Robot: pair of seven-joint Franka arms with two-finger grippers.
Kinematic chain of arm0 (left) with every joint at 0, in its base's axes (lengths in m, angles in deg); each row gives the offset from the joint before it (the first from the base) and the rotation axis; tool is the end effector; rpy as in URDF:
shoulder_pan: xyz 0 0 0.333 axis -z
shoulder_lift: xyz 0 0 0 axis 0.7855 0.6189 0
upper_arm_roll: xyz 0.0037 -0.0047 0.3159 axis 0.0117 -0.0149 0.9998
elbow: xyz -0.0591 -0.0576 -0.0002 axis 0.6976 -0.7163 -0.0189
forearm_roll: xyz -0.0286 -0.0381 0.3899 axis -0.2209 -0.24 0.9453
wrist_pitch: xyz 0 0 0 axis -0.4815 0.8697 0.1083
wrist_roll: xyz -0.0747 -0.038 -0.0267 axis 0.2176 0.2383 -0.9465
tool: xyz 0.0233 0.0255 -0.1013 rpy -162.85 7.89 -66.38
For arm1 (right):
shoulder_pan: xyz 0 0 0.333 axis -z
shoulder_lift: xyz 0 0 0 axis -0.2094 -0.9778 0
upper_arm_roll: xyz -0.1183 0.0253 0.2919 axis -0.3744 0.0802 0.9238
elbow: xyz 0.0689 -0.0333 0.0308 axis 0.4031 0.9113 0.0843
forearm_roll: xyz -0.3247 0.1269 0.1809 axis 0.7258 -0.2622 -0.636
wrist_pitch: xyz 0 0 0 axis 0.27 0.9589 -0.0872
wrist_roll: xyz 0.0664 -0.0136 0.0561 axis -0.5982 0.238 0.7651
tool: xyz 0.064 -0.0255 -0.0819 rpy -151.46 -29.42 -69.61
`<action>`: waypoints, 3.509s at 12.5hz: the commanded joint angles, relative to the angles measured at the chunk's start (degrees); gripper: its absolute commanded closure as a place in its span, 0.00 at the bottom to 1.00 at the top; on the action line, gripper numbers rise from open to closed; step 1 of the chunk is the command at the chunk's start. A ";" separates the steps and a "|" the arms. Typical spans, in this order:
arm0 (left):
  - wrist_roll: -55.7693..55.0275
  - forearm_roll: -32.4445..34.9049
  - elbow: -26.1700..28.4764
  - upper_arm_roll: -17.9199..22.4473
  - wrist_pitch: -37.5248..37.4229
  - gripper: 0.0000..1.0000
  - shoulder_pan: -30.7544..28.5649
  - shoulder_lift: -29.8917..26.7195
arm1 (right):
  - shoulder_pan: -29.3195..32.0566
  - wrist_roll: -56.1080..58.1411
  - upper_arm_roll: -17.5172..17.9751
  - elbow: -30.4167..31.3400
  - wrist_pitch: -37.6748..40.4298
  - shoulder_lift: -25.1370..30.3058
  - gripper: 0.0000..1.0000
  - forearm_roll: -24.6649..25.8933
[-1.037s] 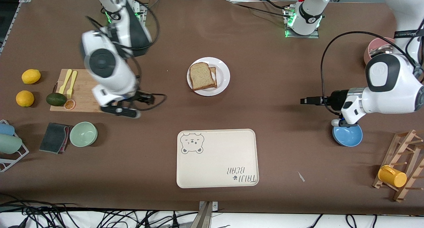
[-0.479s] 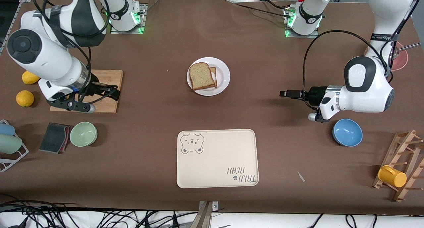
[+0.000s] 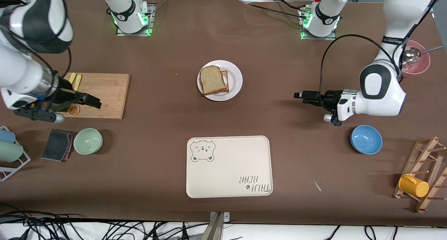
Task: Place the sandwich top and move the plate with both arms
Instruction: 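Withdraw the right gripper to rest while the left gripper reaches the plate, then grasp the white plate rim with the left gripper, then slide the plate with the left gripper onto the white bear tray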
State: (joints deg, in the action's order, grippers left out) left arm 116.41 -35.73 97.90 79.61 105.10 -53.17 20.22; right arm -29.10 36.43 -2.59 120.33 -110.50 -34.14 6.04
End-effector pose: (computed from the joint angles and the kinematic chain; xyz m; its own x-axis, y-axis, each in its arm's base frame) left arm 0.5448 -0.0907 0.2518 0.9511 -0.2026 -0.2331 0.0611 -0.6164 0.7850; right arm 0.6160 0.0414 0.5072 0.9795 -0.1898 -0.0677 -0.1932 -0.9800 -0.0482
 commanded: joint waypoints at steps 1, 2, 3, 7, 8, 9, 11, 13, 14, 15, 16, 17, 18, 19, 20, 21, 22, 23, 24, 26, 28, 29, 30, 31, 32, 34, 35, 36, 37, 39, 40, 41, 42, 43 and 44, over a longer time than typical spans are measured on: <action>4.75 -4.78 7.46 0.95 5.57 0.02 3.33 -3.28 | 6.88 2.65 6.75 0.89 1.46 3.96 0.00 3.90; 6.07 -7.67 9.49 0.87 7.68 0.02 4.47 -3.55 | 10.48 2.31 10.26 1.85 1.46 5.02 0.01 4.08; 6.87 -10.22 10.46 0.78 8.49 0.02 5.88 -3.55 | 13.82 1.96 13.34 2.56 1.46 5.73 0.01 4.17; 7.05 -18.74 13.71 -2.11 13.65 0.02 9.04 -3.38 | 23.96 1.96 24.62 12.13 -3.46 13.46 0.01 6.98; 7.05 -21.64 14.16 -3.86 17.07 0.02 10.10 -2.85 | 24.05 1.96 24.62 11.45 -2.07 13.47 0.01 6.99; 7.49 -24.72 14.69 -5.88 19.98 0.02 10.54 -2.24 | 24.05 2.05 24.62 10.40 -0.49 13.12 0.01 6.99; 10.90 -30.00 16.09 -8.27 22.29 0.02 11.25 -1.71 | 24.23 2.57 24.54 7.59 0.92 11.63 0.00 6.99; 15.21 -35.79 17.85 -8.36 22.38 0.02 13.00 -1.71 | 23.96 2.40 24.62 5.21 1.90 10.48 0.01 6.99; 17.23 -38.69 18.12 -8.45 23.08 0.02 13.97 -1.27 | 23.79 2.40 24.71 4.51 1.90 10.48 0.00 6.81; 20.12 -42.46 18.55 -9.23 24.83 0.02 14.85 -0.22 | 23.44 2.49 24.89 3.54 2.08 9.87 0.00 6.90; 23.80 -47.46 18.65 -10.89 26.93 0.03 15.03 0.92 | 23.09 2.49 24.89 3.62 2.25 9.52 0.00 6.90; 27.41 -52.04 18.65 -12.22 28.26 0.02 15.03 2.06 | 22.74 2.83 24.98 3.62 2.60 9.60 0.00 6.90; 29.53 -54.69 18.65 -12.40 28.53 0.02 15.47 2.59 | 22.21 2.84 24.98 3.45 3.91 9.69 0.00 6.90; 29.99 -55.85 18.65 -12.41 28.54 0.02 15.73 2.86 | 21.94 2.75 24.98 3.45 4.97 9.86 0.00 7.07; 30.25 -56.38 18.56 -12.41 28.54 0.02 16.43 3.47 | 22.12 2.84 24.72 3.45 6.37 9.78 0.00 7.07; 30.52 -57.87 18.56 -12.41 28.71 0.03 17.05 3.83 | 22.12 2.66 24.71 3.45 6.99 9.78 0.00 6.99; 32.35 -59.88 18.56 -12.41 29.32 0.03 17.66 4.00 | 22.03 2.40 24.80 3.45 7.17 9.86 0.00 7.07; 34.02 -62.25 18.65 -12.41 29.50 0.03 18.36 4.18 | 22.03 2.57 24.80 3.45 7.44 9.86 0.00 6.99; 35.52 -63.67 18.65 -12.58 29.50 0.03 18.72 4.88 | 22.03 3.01 24.71 3.27 7.44 9.95 0.00 6.99; 36.58 -66.22 18.65 -13.72 29.59 0.05 18.81 5.32 | 22.20 3.19 24.54 3.53 7.53 9.60 0.00 6.99; 36.59 -67.98 18.65 -13.81 29.59 0.07 20.03 5.32 | 22.20 5.02 24.54 3.27 9.36 8.55 0.00 6.99; 36.59 -68.42 18.65 -13.72 29.59 0.08 20.74 5.41 | 22.20 5.30 24.54 3.27 9.55 8.55 0.00 6.90; 36.67 -69.13 18.91 -13.81 29.59 0.13 21.18 5.50 | 22.29 4.95 24.54 3.36 9.64 8.55 0.00 6.81; 36.67 -69.65 18.91 -13.81 29.68 0.18 21.53 5.76 | 22.29 5.21 24.54 3.27 9.72 8.72 0.00 6.81; 36.67 -70.01 18.91 -13.81 29.68 0.24 21.97 6.11 | 22.38 4.86 24.36 3.36 9.90 9.07 0.00 6.90; 36.67 -70.19 18.74 -13.81 31.86 0.41 22.50 6.64 | 22.38 5.21 22.35 2.57 9.81 9.69 0.00 6.99; 36.67 -70.36 18.73 -13.81 31.96 0.49 23.02 6.73 | 22.38 5.30 22.25 1.17 9.81 9.69 0.00 6.90; 36.67 -70.36 18.73 -13.81 31.96 0.56 23.03 6.73 | 22.21 5.30 22.51 -0.67 9.72 9.69 0.00 6.90; 36.59 -70.36 18.65 -13.81 31.96 0.70 23.03 6.73 | 21.94 5.21 22.69 -2.43 9.46 9.43 0.00 7.25; 36.59 -70.36 18.65 -13.81 31.96 0.86 23.03 6.82 | 21.94 4.51 22.69 -2.71 9.20 9.34 0.00 7.51; 36.59 -70.71 18.65 -13.81 31.96 0.89 22.94 6.82 | 21.94 4.42 22.69 -2.79 8.94 9.25 0.00 7.77; 36.59 -71.24 18.56 -13.81 31.96 0.91 22.94 6.82 | 22.03 4.33 22.60 -2.79 9.02 9.07 0.00 7.86; 36.59 -71.68 18.47 -13.90 31.96 0.93 22.94 6.82 | 21.94 3.03 22.60 -2.79 9.37 9.07 0.00 7.52; 36.59 -72.29 18.38 -13.90 31.88 0.97 22.94 6.91 | 21.94 0.06 22.60 -2.79 9.55 9.07 0.00 7.60; 36.50 -72.73 18.47 -13.99 31.88 1.00 22.85 6.82 | 21.94 -2.24 22.69 -2.71 9.81 8.99 0.00 7.51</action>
State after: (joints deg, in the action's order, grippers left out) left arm 151.19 -104.96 116.55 65.84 136.37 -30.75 27.19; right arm -6.98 38.05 20.00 118.46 -102.04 -24.93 13.00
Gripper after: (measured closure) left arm 0.960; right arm 0.000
